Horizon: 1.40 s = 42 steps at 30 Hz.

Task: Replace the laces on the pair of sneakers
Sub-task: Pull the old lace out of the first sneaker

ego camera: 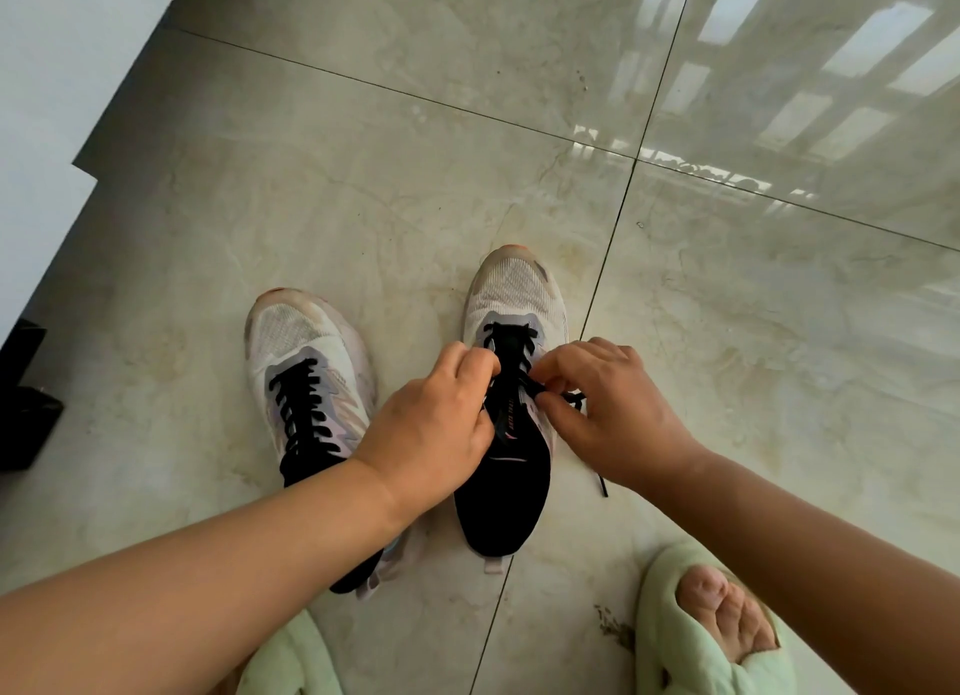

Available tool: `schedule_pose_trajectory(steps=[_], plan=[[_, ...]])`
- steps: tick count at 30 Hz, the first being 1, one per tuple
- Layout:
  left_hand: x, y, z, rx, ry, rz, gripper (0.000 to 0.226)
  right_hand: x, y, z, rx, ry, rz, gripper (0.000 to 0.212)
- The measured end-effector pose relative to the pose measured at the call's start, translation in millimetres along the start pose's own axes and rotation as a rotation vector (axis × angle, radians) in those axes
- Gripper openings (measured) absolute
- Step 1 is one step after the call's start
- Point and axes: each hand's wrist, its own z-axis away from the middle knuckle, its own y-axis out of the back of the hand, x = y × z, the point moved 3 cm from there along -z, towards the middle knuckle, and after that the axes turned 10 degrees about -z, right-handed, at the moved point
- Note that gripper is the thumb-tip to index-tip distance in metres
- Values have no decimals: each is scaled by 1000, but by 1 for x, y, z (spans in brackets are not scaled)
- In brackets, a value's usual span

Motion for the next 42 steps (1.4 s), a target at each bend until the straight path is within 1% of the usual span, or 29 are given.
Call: schedule_pose_trajectory(steps=[2, 3, 8, 12, 16, 20, 25, 27, 30, 33, 34, 35, 37, 39, 40, 42], plan=[[0, 0, 0, 0, -1, 5, 28, 1, 2, -2, -16, -3, 6, 2], [0, 0, 0, -1, -2, 7, 28, 3, 3, -2, -24, -11, 1, 2], [0, 0, -1, 2, -8, 4, 28, 6, 4, 1, -14, -34, -21, 9], [0, 0, -1, 3, -7, 1, 28, 9, 2, 1, 8, -31, 67, 10], [0, 1, -1, -5, -4, -3, 27, 9, 4, 1, -6, -31, 126, 8], [0, 0, -1, -16, 5, -14, 28, 7, 4, 1, -9, 34, 207, 4], [0, 1, 0, -19, 2, -16, 28, 7, 1, -1, 38, 41, 343, 11], [0, 1, 0, -17, -1, -13, 29, 15, 2, -1, 19, 8, 429, 12], [0, 1, 0, -15, -2, -13, 29, 36, 9, 3, -55, -162, 584, 11], [0, 1, -1, -14, 0, -11, 28, 46, 17, 7, -27, -310, 625, 21], [0, 1, -1, -14, 3, -11, 29, 46, 17, 7, -29, -330, 609, 21], [0, 1, -1, -15, 3, -11, 29, 45, 16, 6, -33, -320, 555, 17], [0, 1, -1, -19, 2, -9, 29, 39, 14, 5, -48, -233, 347, 5], [0, 1, 0, -16, 1, -5, 29, 26, 10, 4, -45, -141, 127, 13], [0, 1, 0, -16, 2, -6, 29, 19, 8, 5, -10, -102, 59, 19], [0, 0, 0, -18, 5, -12, 29, 8, 6, 6, 81, -32, 43, 30]])
